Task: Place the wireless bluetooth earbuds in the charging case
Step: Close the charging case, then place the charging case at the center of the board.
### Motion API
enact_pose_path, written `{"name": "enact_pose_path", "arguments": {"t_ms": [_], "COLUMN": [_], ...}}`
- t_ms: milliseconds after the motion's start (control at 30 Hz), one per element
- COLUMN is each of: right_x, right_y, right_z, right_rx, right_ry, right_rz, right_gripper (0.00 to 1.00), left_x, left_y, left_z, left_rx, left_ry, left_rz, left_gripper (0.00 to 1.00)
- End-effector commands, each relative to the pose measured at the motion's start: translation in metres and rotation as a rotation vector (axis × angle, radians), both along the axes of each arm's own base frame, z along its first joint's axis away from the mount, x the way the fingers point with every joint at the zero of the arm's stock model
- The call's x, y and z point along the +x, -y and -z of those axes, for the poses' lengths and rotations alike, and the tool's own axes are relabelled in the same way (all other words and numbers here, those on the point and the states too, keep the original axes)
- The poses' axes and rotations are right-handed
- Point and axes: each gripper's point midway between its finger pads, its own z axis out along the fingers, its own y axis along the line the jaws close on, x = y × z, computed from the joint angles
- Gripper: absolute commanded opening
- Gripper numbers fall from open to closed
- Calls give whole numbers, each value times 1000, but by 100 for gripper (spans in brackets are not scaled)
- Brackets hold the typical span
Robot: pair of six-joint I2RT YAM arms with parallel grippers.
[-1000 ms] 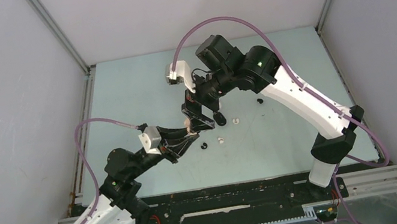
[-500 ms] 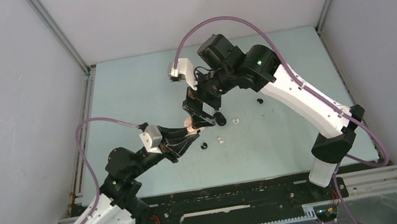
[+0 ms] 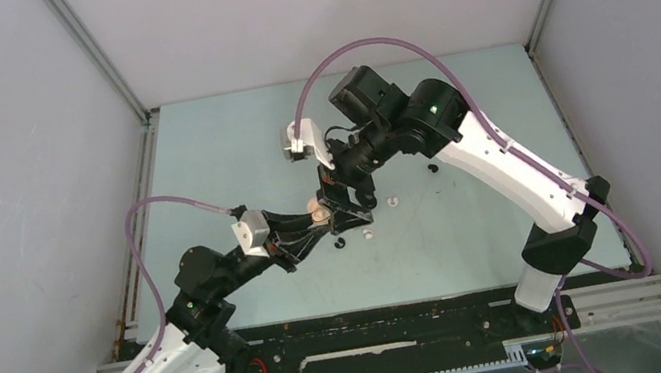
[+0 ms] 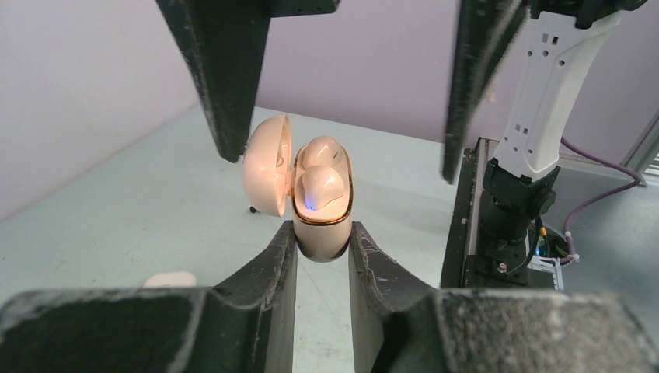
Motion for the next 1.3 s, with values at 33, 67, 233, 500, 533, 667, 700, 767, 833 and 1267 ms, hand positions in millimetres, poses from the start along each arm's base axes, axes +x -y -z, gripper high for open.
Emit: {"name": "enact_pose_path", "arguments": {"t_ms": [33,67,233,500,533,667,700,767,833,1267], "right_x": [-34,-37,-41,37,56,89,93,96,96,94], "right_y": [10,11,17,69,88,144,157,174,187,219], "right_z": [-12,-14,-27,-32,-29,7,19,50,71,113], "right_rx": [22,22,34,13,6,-62,-68,-43,19,255], "right_ry": [61,76,174,225,206,112,79,-12,-73,148], "right_rz": [-119,-126,-103,223,290,412,445,502,581,879], "right_gripper": [100,100,100,100,100,100,100,100,100,100], "left_x": [-5,-5,-3,2,5,23,32,49,65,157], "left_y": [-2,-2,0,5,5,8,8,6,3,-21], "left_z": [-35,-35,-32,-23,-20,-3,7,22,35,116], "left_rx": [-62,-64,-57,-43,-35,7,36,89,136,266], "left_ry": [70,65,41,-1,-14,-100,-141,-220,-299,-938], "left_rz": [13,10,8,6,-1,-71,-106,-190,-276,-523], "left_gripper": [0,0,0,0,0,0,0,0,0,4]}}
